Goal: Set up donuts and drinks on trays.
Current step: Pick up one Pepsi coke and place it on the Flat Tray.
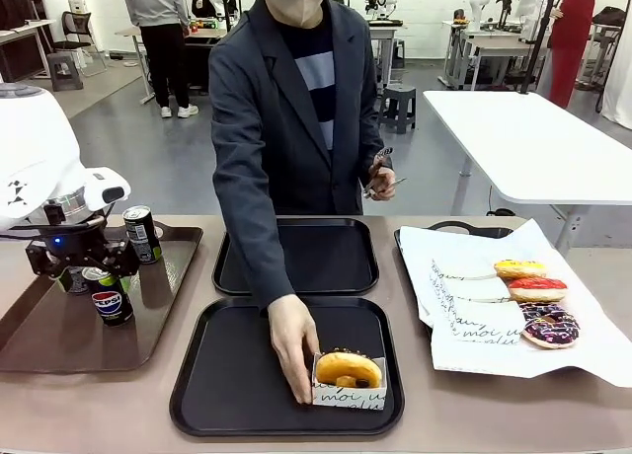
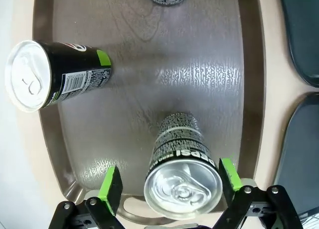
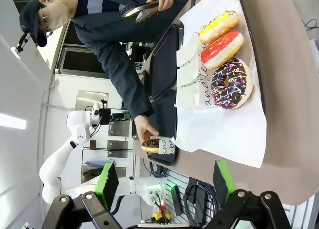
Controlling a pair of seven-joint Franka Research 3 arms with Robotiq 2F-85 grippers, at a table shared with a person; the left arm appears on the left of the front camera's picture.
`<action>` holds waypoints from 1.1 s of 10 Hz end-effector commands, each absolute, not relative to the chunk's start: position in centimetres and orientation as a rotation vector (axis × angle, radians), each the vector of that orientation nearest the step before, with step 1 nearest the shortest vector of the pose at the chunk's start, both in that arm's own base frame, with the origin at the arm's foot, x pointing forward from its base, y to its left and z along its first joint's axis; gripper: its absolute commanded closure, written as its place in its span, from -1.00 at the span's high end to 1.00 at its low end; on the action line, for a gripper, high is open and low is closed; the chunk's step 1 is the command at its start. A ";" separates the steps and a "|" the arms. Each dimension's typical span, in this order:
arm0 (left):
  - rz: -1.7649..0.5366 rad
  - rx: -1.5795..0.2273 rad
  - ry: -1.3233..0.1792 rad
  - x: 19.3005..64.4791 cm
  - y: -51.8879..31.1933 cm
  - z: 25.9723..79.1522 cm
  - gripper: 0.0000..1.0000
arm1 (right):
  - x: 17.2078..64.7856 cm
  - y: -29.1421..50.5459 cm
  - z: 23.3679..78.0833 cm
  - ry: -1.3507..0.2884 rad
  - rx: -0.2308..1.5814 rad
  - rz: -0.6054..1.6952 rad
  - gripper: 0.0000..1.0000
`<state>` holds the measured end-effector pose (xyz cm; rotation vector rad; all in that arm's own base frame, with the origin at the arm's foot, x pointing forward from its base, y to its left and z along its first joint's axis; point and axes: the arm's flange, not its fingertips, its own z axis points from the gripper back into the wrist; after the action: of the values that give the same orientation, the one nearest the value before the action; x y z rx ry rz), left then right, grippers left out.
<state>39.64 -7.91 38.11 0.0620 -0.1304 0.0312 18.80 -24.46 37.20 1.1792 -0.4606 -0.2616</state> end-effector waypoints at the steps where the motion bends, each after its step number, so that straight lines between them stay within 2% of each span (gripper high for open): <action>1: 0.070 0.051 -0.140 38.9 -7.5 36.5 1.00 | 19.2 -24.5 37.3 -0.497 1.198 -0.255 1.00; 3: 0.080 0.025 -0.145 39.2 -7.2 36.5 1.00 | 19.2 -24.5 37.3 -0.497 1.198 -0.255 1.00; 5: 0.090 -0.001 -0.165 39.3 -7.1 36.6 0.71 | 19.2 -24.5 37.3 -0.497 1.198 -0.255 1.00; 6: 0.094 -0.010 -0.173 39.3 -7.2 36.6 0.45 | 19.2 -24.5 37.3 -0.497 1.198 -0.255 1.00; 7: 0.094 -0.014 -0.177 39.4 -7.1 36.5 0.34 | 19.2 -24.5 37.3 -0.497 1.198 -0.255 1.00; 8: 0.097 -0.017 -0.179 39.4 -7.1 36.5 0.08 | 19.2 -24.5 37.3 -0.497 1.198 -0.255 1.00; 9: 0.098 -0.019 -0.179 39.5 -7.1 36.4 -0.03 | 19.2 -24.5 37.3 -0.497 1.198 -0.255 1.00; 10: 0.099 -0.023 -0.181 39.4 -7.1 36.5 -0.29 | 19.2 -24.5 37.3 -0.497 1.198 -0.255 1.00; 11: 0.099 -0.021 -0.177 39.5 -7.1 36.5 -0.40 | 19.2 -24.5 37.3 -0.497 1.198 -0.255 1.00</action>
<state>40.73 -7.09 37.63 0.0053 -0.1691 0.0837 18.80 -24.46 37.18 1.1792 -0.4605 -0.2614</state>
